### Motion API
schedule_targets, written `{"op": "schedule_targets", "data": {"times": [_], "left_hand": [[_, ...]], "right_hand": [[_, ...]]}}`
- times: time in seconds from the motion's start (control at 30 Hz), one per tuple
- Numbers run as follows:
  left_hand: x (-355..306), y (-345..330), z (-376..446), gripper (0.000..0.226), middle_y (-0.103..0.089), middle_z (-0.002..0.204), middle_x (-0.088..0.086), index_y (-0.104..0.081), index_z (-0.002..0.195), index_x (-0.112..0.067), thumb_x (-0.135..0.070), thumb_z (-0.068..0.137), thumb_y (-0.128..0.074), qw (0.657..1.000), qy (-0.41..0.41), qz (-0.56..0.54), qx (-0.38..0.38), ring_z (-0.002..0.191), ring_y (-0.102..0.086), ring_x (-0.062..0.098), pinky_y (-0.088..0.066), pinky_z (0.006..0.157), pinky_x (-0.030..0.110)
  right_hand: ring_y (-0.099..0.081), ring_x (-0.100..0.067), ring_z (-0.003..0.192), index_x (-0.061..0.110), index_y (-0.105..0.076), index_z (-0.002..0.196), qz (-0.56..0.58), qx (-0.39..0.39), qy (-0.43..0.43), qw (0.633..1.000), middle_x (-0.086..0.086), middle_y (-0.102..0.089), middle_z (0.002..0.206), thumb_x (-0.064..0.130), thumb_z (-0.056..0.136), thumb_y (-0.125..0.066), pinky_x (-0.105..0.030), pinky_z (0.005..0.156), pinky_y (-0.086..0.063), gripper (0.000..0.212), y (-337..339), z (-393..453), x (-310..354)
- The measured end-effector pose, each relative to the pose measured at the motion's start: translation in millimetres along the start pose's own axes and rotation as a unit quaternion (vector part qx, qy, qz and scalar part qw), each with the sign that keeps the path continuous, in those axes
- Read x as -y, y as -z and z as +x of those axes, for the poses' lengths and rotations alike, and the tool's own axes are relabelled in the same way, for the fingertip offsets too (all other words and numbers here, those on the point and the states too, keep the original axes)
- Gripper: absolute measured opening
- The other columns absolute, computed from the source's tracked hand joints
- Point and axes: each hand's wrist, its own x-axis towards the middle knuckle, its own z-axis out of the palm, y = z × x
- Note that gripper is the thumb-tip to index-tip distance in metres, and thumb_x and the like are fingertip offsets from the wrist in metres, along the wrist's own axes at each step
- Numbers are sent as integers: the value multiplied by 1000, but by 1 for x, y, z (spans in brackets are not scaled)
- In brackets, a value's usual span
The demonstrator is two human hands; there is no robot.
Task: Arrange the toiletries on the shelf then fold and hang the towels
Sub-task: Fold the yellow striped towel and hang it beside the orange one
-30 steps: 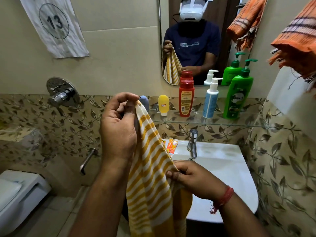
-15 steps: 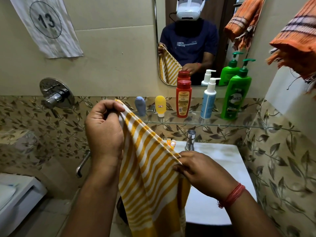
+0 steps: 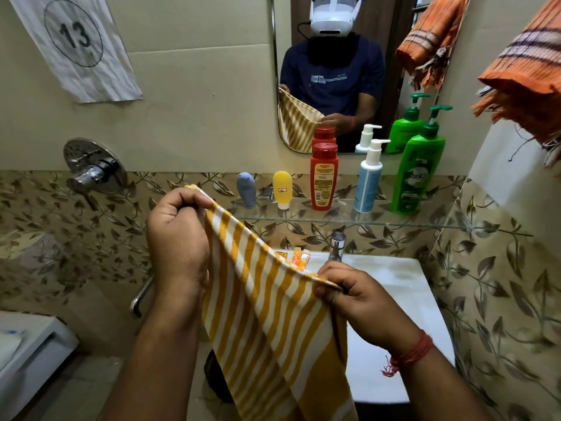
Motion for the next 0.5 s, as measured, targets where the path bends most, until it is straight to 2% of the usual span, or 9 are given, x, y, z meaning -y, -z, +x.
{"op": "schedule_targets", "data": {"times": [0.1, 0.17, 0.23, 0.4, 0.5], "left_hand": [[1, -2, 0, 50, -67, 83, -10, -71, 64, -33, 4, 82, -43, 1000, 24, -3, 2, 84, -62, 10, -49, 78, 26], [0, -4, -2, 47, -67, 84, -8, -71, 70, -29, 6, 83, -42, 999, 40, -18, -19, 82, -62, 9, -50, 77, 26], [-4, -6, -6, 47, -66, 82, -8, -69, 72, -26, 9, 82, -40, 998, 46, -34, -37, 77, -61, 7, -51, 74, 25], [-14, -15, -20, 49, -65, 74, -12, -69, 71, -25, 12, 84, -40, 997, 46, -52, -14, 65, -59, 0, -51, 63, 17], [-15, -20, -25, 50, -66, 74, -12, -69, 71, -26, 12, 84, -40, 998, 41, -46, 2, 67, -59, 3, -53, 65, 20]], "right_hand": [[-57, -12, 87, 13, -70, 83, -111, 42, 40, 992, 3, -54, 90, 19, 92, -62, -28, 75, -46, 14, 1, 2, 7], [-55, -8, 86, 12, -70, 82, -185, 75, 49, 979, 4, -54, 91, 17, 92, -62, -26, 75, -45, 13, 0, 3, 7], [-55, -10, 85, 7, -66, 81, -232, 114, 28, 966, 2, -54, 90, 22, 94, -63, -29, 75, -45, 21, 0, 6, 1], [-56, -16, 85, 6, -66, 82, -170, 210, -57, 961, 3, -49, 85, 32, 97, -60, -32, 77, -45, 30, -2, 1, -16], [-53, -15, 93, 8, -67, 83, -167, 213, -58, 961, -1, -53, 90, 33, 97, -60, -37, 84, -46, 29, -11, -3, -28]]}}
